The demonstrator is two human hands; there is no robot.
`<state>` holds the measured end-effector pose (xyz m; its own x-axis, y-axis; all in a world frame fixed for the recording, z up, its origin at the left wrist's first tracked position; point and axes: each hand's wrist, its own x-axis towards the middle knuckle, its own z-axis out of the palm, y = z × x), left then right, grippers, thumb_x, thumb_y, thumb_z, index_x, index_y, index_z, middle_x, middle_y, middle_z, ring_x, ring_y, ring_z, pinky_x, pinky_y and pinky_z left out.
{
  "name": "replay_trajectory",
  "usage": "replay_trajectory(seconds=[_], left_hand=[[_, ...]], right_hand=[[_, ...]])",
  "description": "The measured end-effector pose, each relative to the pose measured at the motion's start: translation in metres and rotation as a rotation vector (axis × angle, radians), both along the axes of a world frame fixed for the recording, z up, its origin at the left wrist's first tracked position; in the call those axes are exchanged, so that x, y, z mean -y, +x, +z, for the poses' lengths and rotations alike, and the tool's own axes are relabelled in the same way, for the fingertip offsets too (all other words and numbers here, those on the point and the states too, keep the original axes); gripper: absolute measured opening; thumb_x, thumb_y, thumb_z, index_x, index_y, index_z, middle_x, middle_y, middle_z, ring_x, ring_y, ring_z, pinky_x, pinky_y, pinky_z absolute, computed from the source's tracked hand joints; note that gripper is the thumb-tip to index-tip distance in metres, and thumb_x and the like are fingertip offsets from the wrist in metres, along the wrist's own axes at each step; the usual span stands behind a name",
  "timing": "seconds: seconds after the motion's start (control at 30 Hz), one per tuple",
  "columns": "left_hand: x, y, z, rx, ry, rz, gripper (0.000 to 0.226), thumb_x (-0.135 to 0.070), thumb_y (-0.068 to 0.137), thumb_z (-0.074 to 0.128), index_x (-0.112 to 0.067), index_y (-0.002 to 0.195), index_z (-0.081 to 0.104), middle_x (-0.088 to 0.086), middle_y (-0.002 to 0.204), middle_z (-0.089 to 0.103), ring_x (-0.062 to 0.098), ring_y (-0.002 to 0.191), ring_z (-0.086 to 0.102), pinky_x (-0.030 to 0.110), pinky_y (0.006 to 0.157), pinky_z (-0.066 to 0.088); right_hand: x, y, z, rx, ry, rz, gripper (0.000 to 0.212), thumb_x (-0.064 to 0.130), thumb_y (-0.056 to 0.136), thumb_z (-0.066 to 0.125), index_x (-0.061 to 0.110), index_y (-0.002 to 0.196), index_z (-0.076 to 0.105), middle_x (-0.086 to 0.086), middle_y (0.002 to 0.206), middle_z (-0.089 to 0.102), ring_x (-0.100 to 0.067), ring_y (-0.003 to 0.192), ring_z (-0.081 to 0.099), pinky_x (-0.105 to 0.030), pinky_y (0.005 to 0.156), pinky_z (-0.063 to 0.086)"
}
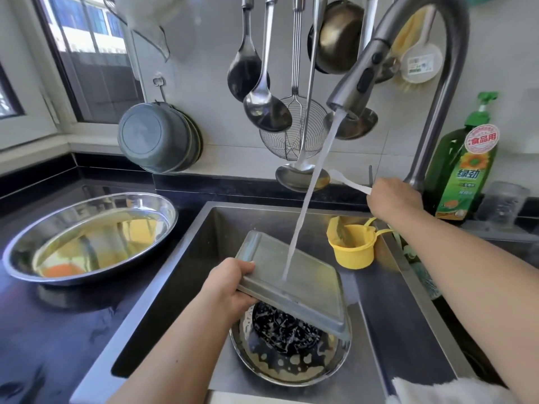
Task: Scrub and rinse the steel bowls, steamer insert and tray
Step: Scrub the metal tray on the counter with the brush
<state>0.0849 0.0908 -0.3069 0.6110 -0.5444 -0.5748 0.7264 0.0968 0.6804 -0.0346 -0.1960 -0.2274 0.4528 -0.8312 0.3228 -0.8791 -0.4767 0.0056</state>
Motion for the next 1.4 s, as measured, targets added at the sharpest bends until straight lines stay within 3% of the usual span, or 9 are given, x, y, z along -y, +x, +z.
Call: replay_trajectory(seconds=[0.23, 0.4, 0.53, 0.63, 0.77, 0.8, 0.97, 1.17, 1.4], left_hand=[[-0.008, 0.004, 0.001, -0.016, 0.024, -0.071, 0.024, 0.009, 0.097, 0.054, 0.009, 0.121, 0.054, 0.029, 0.113, 0.066, 0.043, 0.099, 0.069, 0.057, 0.072, 0.056], [-0.008, 0.010, -0.003, 0.019, 0.041, -0.009, 0.028, -0.002, 0.096, 0.065, 0.004, 0.123, 0.058, 0.026, 0.112, 0.071, 0.039, 0.098, 0.072, 0.052, 0.069, 0.060], [-0.014, 0.014, -0.003, 0.052, 0.024, 0.130, 0.041, -0.022, 0.086, 0.082, -0.009, 0.121, 0.065, 0.017, 0.106, 0.076, 0.035, 0.091, 0.076, 0.051, 0.081, 0.064], [-0.017, 0.014, 0.000, 0.046, -0.022, 0.182, 0.053, -0.032, 0.081, 0.087, -0.013, 0.125, 0.064, 0.015, 0.106, 0.078, 0.034, 0.091, 0.077, 0.052, 0.085, 0.062], [-0.021, 0.008, 0.006, 0.073, -0.042, 0.137, 0.037, -0.029, 0.095, 0.075, -0.010, 0.125, 0.064, 0.017, 0.107, 0.078, 0.033, 0.091, 0.078, 0.050, 0.083, 0.062], [-0.021, 0.006, 0.007, 0.095, -0.047, 0.110, 0.031, -0.024, 0.098, 0.071, -0.007, 0.124, 0.064, 0.018, 0.108, 0.077, 0.033, 0.093, 0.077, 0.049, 0.081, 0.062], [-0.016, 0.000, 0.012, 0.217, -0.062, 0.004, 0.034, 0.007, 0.093, 0.058, 0.005, 0.127, 0.058, 0.030, 0.114, 0.072, 0.044, 0.101, 0.074, 0.058, 0.084, 0.061], [-0.012, -0.004, 0.010, 0.362, -0.147, -0.071, 0.036, 0.022, 0.083, 0.049, 0.005, 0.112, 0.063, 0.029, 0.100, 0.072, 0.041, 0.086, 0.075, 0.053, 0.076, 0.063], [-0.012, -0.006, 0.011, 0.315, -0.270, -0.029, 0.050, 0.015, 0.083, 0.050, 0.008, 0.133, 0.056, 0.040, 0.125, 0.062, 0.053, 0.115, 0.065, 0.067, 0.098, 0.052]], right_hand=[[0.002, 0.004, 0.005, 0.077, 0.059, -0.023, 0.018, 0.022, 0.099, 0.058, 0.006, 0.104, 0.065, -0.009, 0.080, 0.058, -0.025, 0.065, 0.054, -0.030, 0.050, 0.040], [-0.024, -0.045, -0.005, 0.100, 0.134, 0.044, 0.038, 0.044, 0.097, 0.061, 0.010, 0.112, 0.064, -0.003, 0.078, 0.058, -0.023, 0.064, 0.056, -0.030, 0.049, 0.036], [-0.082, -0.078, -0.002, 0.184, 0.455, 0.272, 0.039, 0.048, 0.098, 0.057, 0.027, 0.131, 0.060, 0.005, 0.103, 0.066, -0.015, 0.083, 0.061, -0.031, 0.064, 0.044], [-0.130, -0.069, 0.003, 0.292, 0.674, 0.518, 0.040, 0.037, 0.105, 0.048, 0.043, 0.145, 0.046, 0.012, 0.120, 0.064, -0.001, 0.069, 0.054, -0.019, 0.058, 0.040], [-0.164, -0.049, -0.031, 0.380, 0.677, 0.657, 0.044, 0.029, 0.107, 0.047, 0.042, 0.149, 0.043, 0.024, 0.139, 0.049, -0.004, 0.126, 0.052, -0.021, 0.097, 0.040], [-0.168, -0.048, -0.043, 0.343, 0.631, 0.665, 0.043, 0.031, 0.107, 0.046, 0.042, 0.149, 0.045, 0.022, 0.138, 0.052, -0.008, 0.129, 0.051, -0.022, 0.099, 0.040], [-0.161, -0.058, -0.055, 0.237, 0.497, 0.637, 0.039, 0.038, 0.107, 0.043, 0.047, 0.145, 0.048, 0.020, 0.090, 0.051, -0.004, 0.087, 0.055, -0.019, 0.067, 0.044], [-0.181, -0.055, -0.061, 0.137, 0.480, 0.775, 0.046, 0.034, 0.107, 0.042, 0.056, 0.147, 0.036, 0.009, 0.090, 0.055, -0.009, 0.081, 0.052, -0.034, 0.068, 0.047], [-0.174, -0.055, -0.056, 0.199, 0.476, 0.772, 0.046, 0.031, 0.107, 0.045, 0.055, 0.145, 0.040, 0.008, 0.080, 0.051, -0.007, 0.073, 0.049, -0.025, 0.059, 0.037]])
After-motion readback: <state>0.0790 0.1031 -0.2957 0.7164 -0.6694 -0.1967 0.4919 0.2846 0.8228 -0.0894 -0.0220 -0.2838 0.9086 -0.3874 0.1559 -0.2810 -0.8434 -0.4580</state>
